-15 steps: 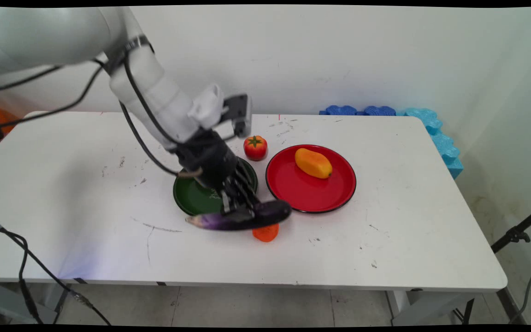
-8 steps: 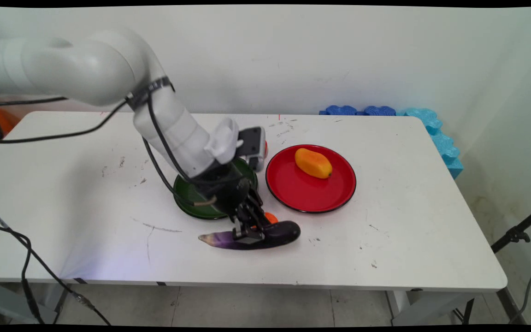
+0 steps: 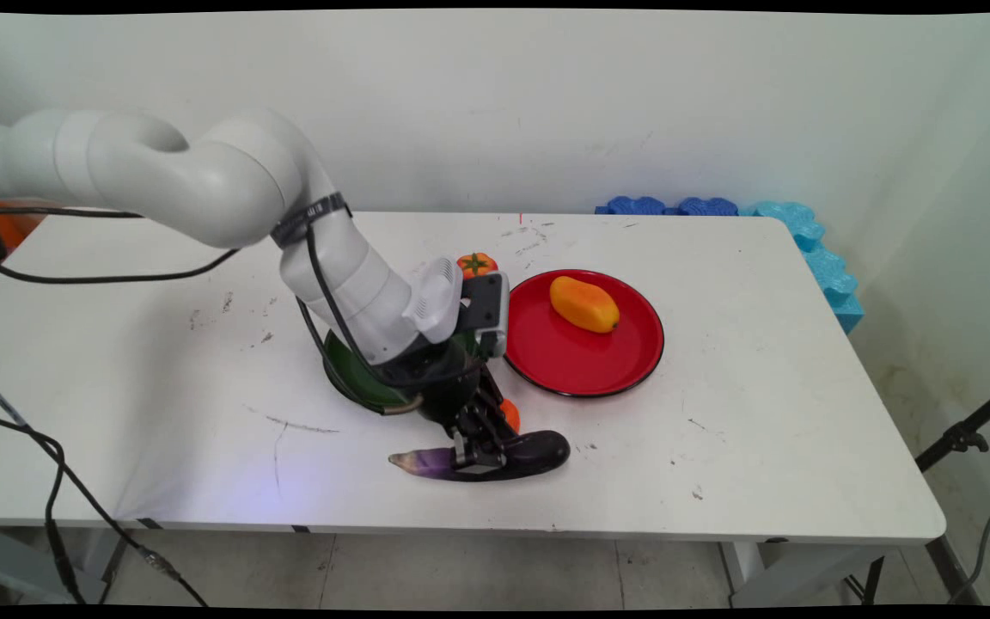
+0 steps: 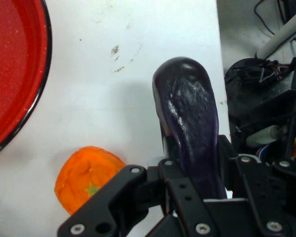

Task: Place the picked object on the table

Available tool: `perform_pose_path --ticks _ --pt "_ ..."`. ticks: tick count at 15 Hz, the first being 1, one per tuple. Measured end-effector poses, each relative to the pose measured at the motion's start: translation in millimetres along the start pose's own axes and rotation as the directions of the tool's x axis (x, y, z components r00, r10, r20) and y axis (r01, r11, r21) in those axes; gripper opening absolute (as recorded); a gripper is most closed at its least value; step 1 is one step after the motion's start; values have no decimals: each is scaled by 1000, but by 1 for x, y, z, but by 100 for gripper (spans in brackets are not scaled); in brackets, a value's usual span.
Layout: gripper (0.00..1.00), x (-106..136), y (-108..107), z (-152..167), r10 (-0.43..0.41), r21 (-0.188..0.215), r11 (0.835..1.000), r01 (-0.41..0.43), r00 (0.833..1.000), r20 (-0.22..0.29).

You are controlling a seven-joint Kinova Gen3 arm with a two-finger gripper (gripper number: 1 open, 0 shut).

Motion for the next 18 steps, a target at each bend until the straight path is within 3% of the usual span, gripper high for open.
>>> perform_pose_path --ticks 12,13,18 --pt "0 -11 -4 27 14 14 1000 -13 1000 -11" --pt "100 -12 -4 27 13 16 1000 -12 1000 -10" --pt "100 -12 -4 27 21 12 1000 -20 999 -28"
